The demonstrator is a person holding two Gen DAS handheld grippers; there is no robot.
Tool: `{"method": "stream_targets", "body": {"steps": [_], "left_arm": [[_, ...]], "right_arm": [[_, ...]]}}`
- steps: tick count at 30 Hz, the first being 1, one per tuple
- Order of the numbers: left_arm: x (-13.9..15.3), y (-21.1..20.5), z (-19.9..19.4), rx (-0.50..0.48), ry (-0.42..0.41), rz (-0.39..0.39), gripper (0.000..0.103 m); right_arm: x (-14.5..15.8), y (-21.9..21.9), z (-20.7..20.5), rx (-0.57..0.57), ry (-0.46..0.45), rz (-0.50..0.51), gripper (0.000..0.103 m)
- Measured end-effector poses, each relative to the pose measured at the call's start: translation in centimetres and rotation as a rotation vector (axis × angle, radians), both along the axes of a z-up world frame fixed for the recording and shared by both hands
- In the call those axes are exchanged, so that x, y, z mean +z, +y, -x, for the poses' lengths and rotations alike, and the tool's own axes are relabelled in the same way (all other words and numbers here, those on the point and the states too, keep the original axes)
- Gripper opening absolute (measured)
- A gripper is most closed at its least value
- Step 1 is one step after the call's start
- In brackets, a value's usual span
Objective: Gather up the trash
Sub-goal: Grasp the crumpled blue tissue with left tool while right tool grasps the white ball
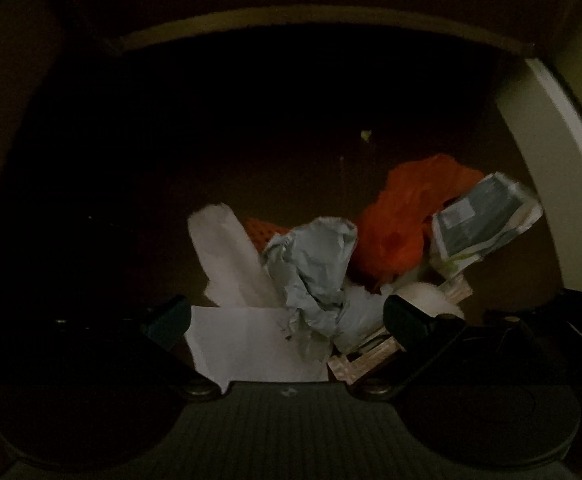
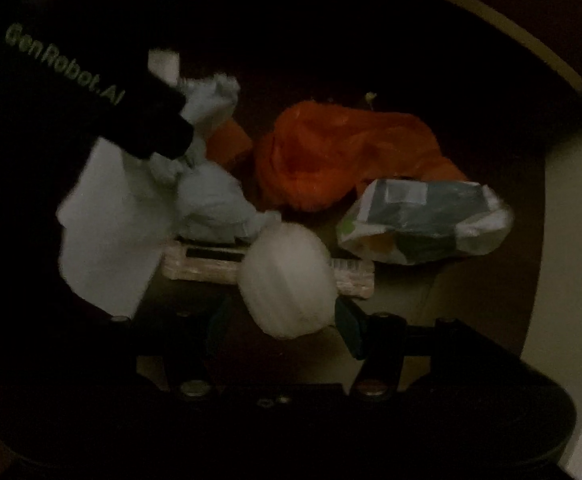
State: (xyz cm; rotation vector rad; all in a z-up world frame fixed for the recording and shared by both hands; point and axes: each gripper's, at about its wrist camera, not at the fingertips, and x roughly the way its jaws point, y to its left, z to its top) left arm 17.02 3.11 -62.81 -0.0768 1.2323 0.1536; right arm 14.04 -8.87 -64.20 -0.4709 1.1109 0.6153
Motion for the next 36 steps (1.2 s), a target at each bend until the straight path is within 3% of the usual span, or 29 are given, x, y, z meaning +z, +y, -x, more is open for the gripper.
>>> {"method": "stream_targets", "body": {"steps": [6, 15, 22, 24, 27, 29, 36], "left_arm": [[-2.7, -0.7, -0.9, 0.01, 0.02, 0.012, 0.102], [-4.6, -1.1, -3.0, 0.015, 0.019, 0.046, 0.102], [-5.2, -0.8, -3.8, 0.019, 0.036, 0.067, 0.098], [-5.5, -0.9, -4.1, 0.009, 0.044, 0.066, 0.093], [-6.2, -1.0, -4.4, 0.022, 0.066, 0.077, 0.075], [-6.6, -0.8, -4.5, 0.038, 0.081, 0.077, 0.056], [-5.8, -0.6, -4.1, 0.043, 0.053, 0.099, 0.035]], "right_arm": [[-2.0, 0.7, -0.9, 0.01, -0.017, 0.014, 0.056], [-1.5, 0.6, -0.3, 0.067, -0.029, -0.034, 0.058], [-2.7, 2.1, 0.3, 0.153, -0.068, 0.034, 0.065], [-3.2, 2.9, 1.4, 0.201, -0.113, 0.06, 0.067], [-3.1, 2.9, 1.4, 0.172, -0.099, 0.037, 0.068], [-2.9, 2.8, 1.2, 0.15, -0.081, 0.02, 0.067], [-2.3, 1.0, 0.7, 0.114, -0.07, -0.011, 0.057]]}}
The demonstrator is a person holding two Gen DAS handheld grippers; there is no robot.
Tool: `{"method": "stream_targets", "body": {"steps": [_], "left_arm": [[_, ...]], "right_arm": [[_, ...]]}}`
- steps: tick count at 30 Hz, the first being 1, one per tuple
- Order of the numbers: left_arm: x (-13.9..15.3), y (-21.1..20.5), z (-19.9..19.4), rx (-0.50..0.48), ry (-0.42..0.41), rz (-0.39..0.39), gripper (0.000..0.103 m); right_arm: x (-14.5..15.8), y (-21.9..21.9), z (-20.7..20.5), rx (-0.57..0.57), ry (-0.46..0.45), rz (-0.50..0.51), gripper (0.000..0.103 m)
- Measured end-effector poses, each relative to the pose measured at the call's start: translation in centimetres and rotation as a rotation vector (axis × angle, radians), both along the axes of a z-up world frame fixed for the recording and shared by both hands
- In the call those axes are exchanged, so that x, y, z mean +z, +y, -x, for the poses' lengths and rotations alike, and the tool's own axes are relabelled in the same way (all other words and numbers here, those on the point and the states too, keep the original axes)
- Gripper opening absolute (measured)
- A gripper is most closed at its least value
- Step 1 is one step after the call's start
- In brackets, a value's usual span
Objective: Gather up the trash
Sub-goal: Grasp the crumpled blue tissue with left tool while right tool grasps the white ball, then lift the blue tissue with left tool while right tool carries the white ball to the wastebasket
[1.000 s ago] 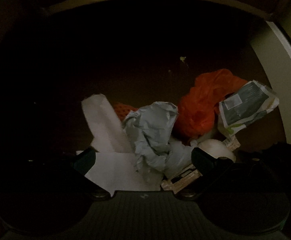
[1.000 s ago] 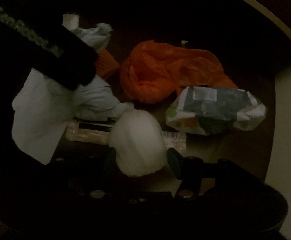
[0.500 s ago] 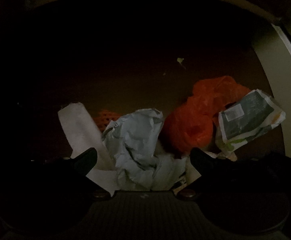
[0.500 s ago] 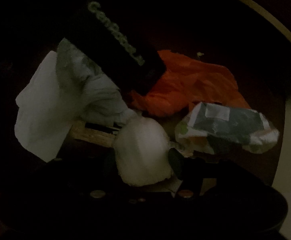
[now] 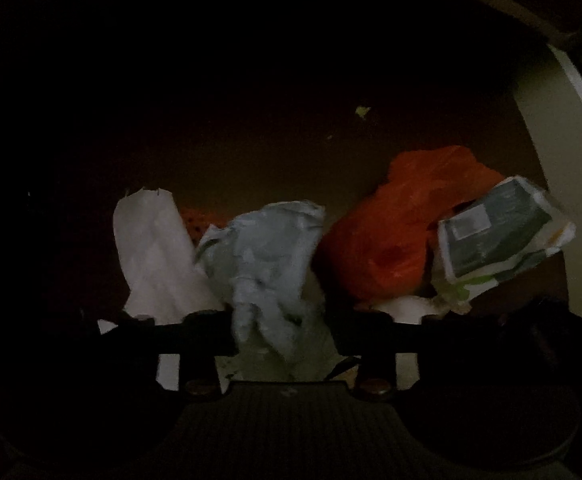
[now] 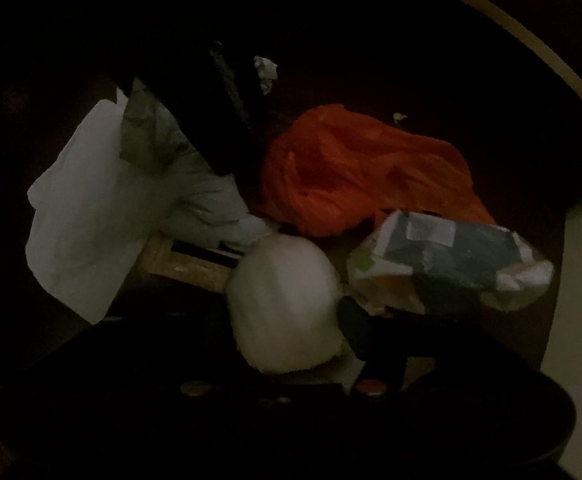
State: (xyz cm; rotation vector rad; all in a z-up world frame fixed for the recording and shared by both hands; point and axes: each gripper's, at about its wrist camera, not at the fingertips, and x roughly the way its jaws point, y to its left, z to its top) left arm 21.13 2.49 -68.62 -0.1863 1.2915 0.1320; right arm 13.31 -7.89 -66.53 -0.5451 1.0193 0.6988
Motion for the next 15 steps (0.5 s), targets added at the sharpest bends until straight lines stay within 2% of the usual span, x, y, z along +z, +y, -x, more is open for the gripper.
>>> {"method": "stream_targets", "body": {"steps": [2, 8, 15], "left_arm": [[0.5, -0.2, 0.2, -0.006, -0.007, 0.003, 0.029], [1.6, -0.2, 1.4, 0.008, -0.012, 0.027, 0.024], [6.9, 0.9, 3.7, 0.058, -0.028, 0.061, 0.024]], "right_arm": [[0.3, -0.7, 0.4, -0.014, 0.005, -0.006, 0.057], [3.3, -2.3, 1.7, -0.052, -0.003, -0.061, 0.056], [11.2, -4.5, 2.6, -0.194, 0.017, -0.145, 0.056]]}}
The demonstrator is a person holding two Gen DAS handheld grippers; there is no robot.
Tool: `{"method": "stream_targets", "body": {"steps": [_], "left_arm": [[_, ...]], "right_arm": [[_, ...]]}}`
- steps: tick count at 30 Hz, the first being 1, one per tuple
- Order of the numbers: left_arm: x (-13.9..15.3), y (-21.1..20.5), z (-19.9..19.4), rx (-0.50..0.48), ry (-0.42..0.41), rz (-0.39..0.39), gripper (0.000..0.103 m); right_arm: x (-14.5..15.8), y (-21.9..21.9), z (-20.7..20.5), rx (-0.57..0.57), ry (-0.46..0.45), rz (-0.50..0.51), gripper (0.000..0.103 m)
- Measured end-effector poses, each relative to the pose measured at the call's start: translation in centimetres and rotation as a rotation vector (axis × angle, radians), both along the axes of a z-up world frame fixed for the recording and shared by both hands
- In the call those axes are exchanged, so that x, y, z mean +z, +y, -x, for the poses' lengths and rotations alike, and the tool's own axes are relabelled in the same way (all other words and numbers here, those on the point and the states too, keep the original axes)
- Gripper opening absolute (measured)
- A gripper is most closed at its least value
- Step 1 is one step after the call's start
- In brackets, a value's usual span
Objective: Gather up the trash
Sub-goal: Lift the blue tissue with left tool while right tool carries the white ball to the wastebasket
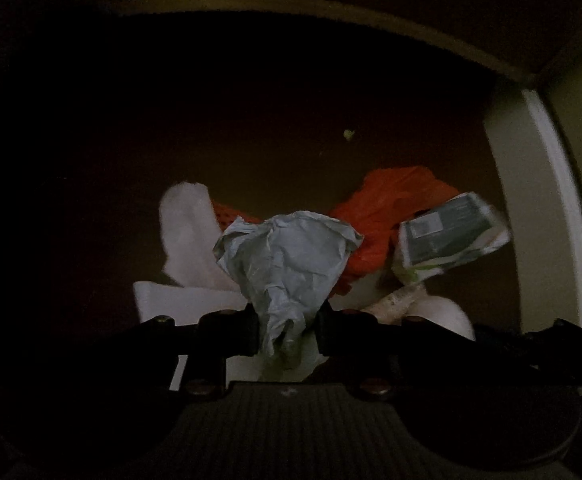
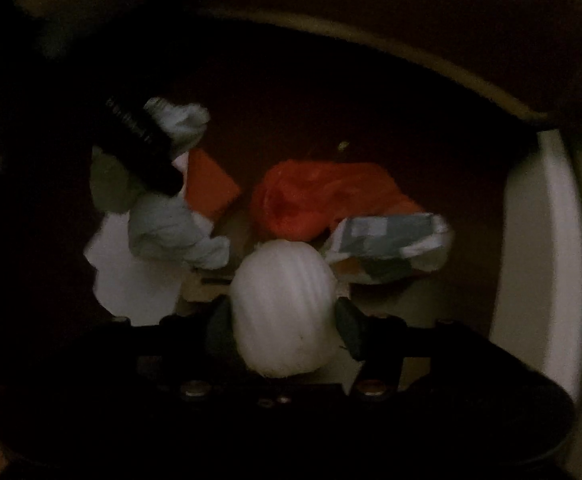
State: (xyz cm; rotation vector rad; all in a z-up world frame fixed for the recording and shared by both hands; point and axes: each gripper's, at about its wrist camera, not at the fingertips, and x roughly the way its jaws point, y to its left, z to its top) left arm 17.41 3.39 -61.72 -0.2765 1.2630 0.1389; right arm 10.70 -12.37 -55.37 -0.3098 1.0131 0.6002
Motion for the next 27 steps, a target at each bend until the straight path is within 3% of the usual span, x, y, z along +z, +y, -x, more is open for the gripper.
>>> {"method": "stream_targets", "body": {"steps": [4, 12, 21, 27], "left_arm": [[5.1, 0.3, 1.2, 0.024, -0.013, 0.023, 0.024], [20.0, 0.8, 2.7, 0.038, -0.072, 0.054, 0.024], [38.0, 1.7, 3.1, 0.034, -0.205, 0.036, 0.024], [48.9, 2.5, 3.3, 0.02, -0.302, 0.014, 0.024]], "right_arm": [[6.9, -1.1, 0.4, -0.068, 0.006, -0.053, 0.056], [22.7, -1.5, 0.7, -0.137, -0.046, -0.14, 0.056], [40.3, -1.5, 1.0, -0.138, -0.202, -0.206, 0.056], [48.9, -1.0, 0.8, -0.114, -0.294, -0.264, 0.056]]}}
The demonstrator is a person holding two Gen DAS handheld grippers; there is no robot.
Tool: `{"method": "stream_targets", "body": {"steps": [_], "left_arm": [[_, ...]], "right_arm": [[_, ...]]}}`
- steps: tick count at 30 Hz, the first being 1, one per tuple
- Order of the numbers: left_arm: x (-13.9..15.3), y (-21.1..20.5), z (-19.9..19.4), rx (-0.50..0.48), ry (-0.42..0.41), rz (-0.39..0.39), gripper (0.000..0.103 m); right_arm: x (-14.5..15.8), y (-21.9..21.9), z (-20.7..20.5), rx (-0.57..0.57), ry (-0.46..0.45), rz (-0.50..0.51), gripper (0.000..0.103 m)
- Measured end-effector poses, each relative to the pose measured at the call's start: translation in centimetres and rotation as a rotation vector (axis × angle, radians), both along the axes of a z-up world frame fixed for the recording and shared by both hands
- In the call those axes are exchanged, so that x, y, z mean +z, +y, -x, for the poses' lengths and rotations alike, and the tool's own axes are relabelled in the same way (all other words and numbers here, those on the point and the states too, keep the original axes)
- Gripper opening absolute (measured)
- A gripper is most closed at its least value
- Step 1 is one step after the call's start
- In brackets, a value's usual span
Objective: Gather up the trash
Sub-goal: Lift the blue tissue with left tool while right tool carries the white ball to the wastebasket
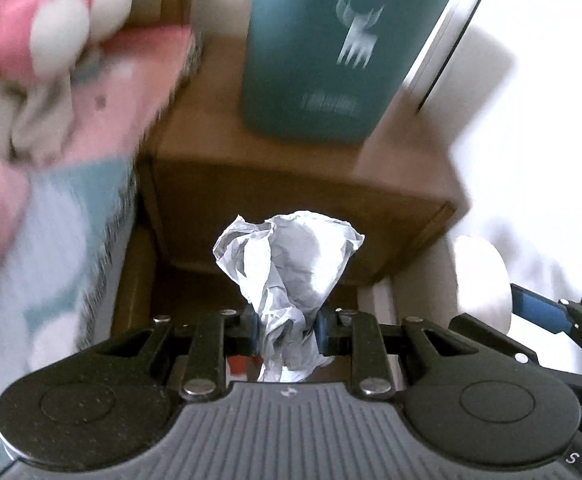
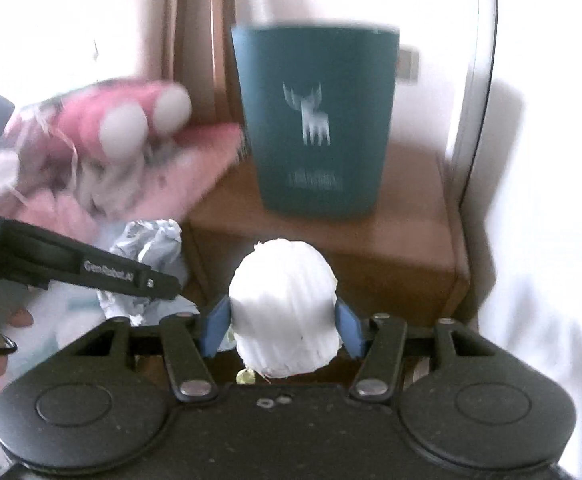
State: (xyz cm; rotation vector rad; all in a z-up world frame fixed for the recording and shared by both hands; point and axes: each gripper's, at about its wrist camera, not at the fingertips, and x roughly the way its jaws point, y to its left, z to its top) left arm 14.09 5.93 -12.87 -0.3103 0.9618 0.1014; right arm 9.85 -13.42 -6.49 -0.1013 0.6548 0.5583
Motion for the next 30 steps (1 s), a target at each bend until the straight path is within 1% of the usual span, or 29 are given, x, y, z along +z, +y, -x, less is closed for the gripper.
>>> {"method": "stream_targets", "body": {"steps": [4, 8, 11, 14, 17, 20, 24, 26, 28, 30], "left_arm": [[5.8, 0.4, -0.5, -0.003, -0.063, -0.029, 0.024], [10.8, 0.5, -1.5, -0.005, -0.121, -0.06, 0.024], [13.7, 0.8, -2.6, -0.005, -0.159, -0.073, 0.024], [16.0, 1.1, -3.5, -0.003, -0.201, -0.089, 0.024], [18.4, 1.0, -4.6, 0.002, -0.241, -0.11, 0.024], [20.2, 0.9, -6.1, -0.004, -0.279, -0.143, 0.024], [22.4, 1.5, -9.0, -0.005, -0.331, -0.16, 0.024], [23.4, 1.7, -10.6, -0.009, -0.353, -0.178, 0.024], [24.3, 2.1, -12.6, 0.002, -0.374, -0.2, 0.024], [24.8, 2.4, -14.3, -0.001, -0.384, -0.209, 0.024]], "right_arm": [[5.0, 0.2, -1.0, 0.014, -0.057, -0.027, 0.056], [9.1, 0.3, -2.0, 0.011, -0.116, -0.055, 0.056], [11.8, 0.3, -3.0, 0.001, -0.164, -0.079, 0.056], [13.9, 0.4, -4.7, -0.01, -0.179, -0.104, 0.056], [15.5, 0.4, -6.3, -0.029, -0.192, -0.131, 0.056], [16.7, 0.9, -8.9, -0.046, -0.202, -0.145, 0.056], [18.0, 1.9, -12.7, -0.062, -0.213, -0.152, 0.056], [18.6, 2.3, -14.8, -0.073, -0.206, -0.164, 0.056], [18.7, 2.6, -17.0, -0.085, -0.181, -0.185, 0.056], [18.7, 2.9, -19.0, -0.108, -0.161, -0.188, 0.056]]}}
